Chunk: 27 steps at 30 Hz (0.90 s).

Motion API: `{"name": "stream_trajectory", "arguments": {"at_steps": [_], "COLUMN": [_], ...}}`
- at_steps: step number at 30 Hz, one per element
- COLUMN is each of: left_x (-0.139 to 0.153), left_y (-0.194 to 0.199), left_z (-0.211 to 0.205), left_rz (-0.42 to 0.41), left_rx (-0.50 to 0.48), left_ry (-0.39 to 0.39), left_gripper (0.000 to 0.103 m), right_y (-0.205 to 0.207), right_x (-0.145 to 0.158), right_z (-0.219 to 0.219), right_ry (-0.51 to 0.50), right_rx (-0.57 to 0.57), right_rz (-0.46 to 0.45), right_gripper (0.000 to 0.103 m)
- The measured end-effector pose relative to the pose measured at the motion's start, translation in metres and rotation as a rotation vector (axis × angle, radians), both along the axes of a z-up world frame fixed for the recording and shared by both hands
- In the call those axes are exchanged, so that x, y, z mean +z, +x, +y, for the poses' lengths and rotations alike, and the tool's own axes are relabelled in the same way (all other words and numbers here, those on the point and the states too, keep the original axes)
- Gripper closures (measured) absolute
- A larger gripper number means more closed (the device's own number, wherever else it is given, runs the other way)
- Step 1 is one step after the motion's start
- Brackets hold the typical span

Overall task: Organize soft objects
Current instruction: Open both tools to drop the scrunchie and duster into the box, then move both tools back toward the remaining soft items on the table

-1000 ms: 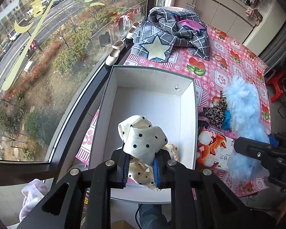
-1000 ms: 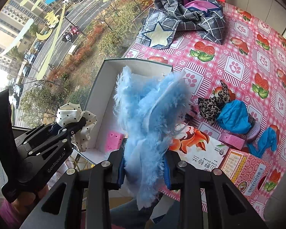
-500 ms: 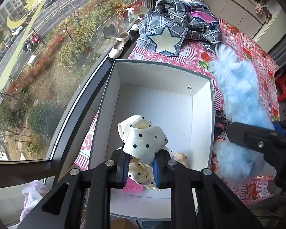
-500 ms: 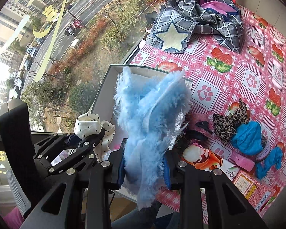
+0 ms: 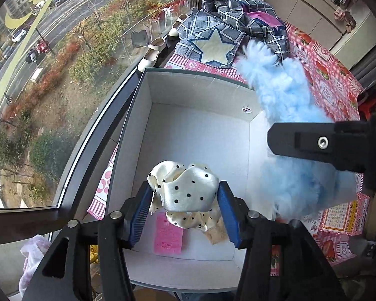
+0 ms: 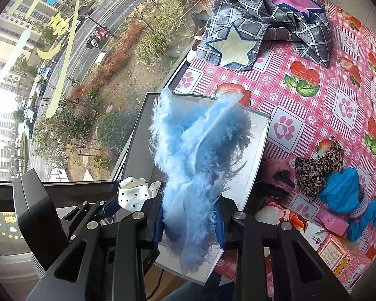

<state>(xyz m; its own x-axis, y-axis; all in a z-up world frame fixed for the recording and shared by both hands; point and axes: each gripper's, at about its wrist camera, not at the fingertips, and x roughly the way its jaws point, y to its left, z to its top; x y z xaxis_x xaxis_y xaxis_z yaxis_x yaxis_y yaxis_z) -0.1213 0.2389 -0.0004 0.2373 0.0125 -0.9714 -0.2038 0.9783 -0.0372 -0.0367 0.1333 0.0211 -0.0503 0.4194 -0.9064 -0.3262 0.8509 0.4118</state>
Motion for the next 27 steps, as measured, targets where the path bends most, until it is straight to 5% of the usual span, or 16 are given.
{"name": "stream_trajectory", "arguments": {"at_steps": [2,5,9,13,18,22,27], "left_x": [0.001,-0.002,0.003,0.018,0.04,0.042,0.012], "left_y": [0.0,0.002,0.002,0.007,0.033,0.058,0.082], "left_z": [0.0,-0.001,0.003,-0.002,-0.042,-0.093,-0.158], "left_rz": [-0.01,0.003,-0.024,-0.087,-0.118,-0.101,-0.012], "left_rx": [0.008,0.013,0.05,0.052,-0.066,-0.19,-0.364], "left_ry": [0.005,0.004,-0.028,-0.093,-0.123,-0.09,0.046], "left_gripper": [0.019,0.017,0.0,0.0,0.0,0.0,0.0], "right_y": [0.001,0.005,0.009,0.009,0.011,0.006,-0.012], "right_x": [0.0,0.0,0.007,0.016,0.032,0.039,0.025], "right_z": [-0.005,-0.018,-0.049,-0.102,-0.187,-0.251,-0.319], "right_ry": [0.004,0.01,0.013,0.019,0.039,0.008,-0.05], "right_rx": [-0.013,-0.049,-0.101,-0.182,-0.357,-0.481,-0.603], "right_rz": [-0.002,0.017,0.032,0.059,0.07,0.084,0.104], "right_gripper": [0.034,0.033,0.012,0.012,0.012,0.012,0.012]}}
